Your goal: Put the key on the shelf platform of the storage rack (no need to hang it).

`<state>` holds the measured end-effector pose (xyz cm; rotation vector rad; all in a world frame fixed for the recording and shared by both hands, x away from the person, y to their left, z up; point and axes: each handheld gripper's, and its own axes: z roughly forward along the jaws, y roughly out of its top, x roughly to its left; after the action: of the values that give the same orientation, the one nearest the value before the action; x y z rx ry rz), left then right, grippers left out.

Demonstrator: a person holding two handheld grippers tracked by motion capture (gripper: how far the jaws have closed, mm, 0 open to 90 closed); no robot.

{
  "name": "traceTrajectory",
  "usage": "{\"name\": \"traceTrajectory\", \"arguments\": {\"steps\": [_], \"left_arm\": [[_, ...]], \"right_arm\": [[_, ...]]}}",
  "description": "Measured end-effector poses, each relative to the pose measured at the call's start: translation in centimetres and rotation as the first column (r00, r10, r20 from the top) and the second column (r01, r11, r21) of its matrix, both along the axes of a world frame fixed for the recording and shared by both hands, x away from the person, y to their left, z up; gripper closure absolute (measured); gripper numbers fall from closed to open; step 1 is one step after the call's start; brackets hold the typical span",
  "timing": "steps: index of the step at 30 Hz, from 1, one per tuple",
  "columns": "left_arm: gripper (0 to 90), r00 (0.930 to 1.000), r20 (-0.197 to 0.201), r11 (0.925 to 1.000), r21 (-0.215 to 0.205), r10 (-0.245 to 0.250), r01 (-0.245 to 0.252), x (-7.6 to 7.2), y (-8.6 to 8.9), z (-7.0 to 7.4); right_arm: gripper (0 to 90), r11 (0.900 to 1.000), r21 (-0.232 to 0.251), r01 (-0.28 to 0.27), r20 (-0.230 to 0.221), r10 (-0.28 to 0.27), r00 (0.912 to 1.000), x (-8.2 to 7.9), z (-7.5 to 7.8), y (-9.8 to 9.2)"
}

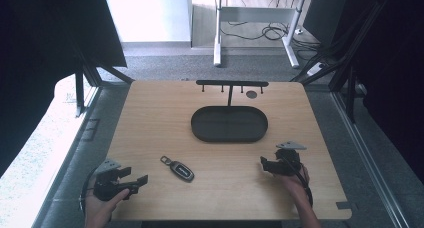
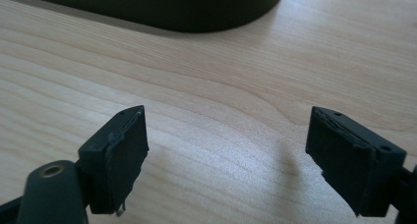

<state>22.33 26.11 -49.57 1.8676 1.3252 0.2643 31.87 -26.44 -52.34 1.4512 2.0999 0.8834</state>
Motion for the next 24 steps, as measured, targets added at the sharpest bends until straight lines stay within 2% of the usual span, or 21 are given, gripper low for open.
{"name": "traceTrajectory", "arguments": {"steps": [7,14,24], "left_arm": [[22.3,1.0000,0.005,1.0000,-0.001,0.000,0.000,-0.1,0.2,0.0],[22.3,1.0000,0.002,1.0000,0.000,0.003,-0.003,0.0,0.2,0.0],[22.3,1.0000,0.001,1.0000,0.000,0.001,-0.001,-0.1,0.1,0.0]], "right_arm": [[19.6,0.999,0.022,-0.043,0.019,0.043,0.9989,-0.7,1.5,-0.3],[22.0,0.996,0.020,-0.089,0.009,0.088,0.9960,-0.8,1.8,0.3],[23.9,0.990,0.021,-0.138,0.029,0.137,0.9902,-1.2,2.9,0.9]]}}
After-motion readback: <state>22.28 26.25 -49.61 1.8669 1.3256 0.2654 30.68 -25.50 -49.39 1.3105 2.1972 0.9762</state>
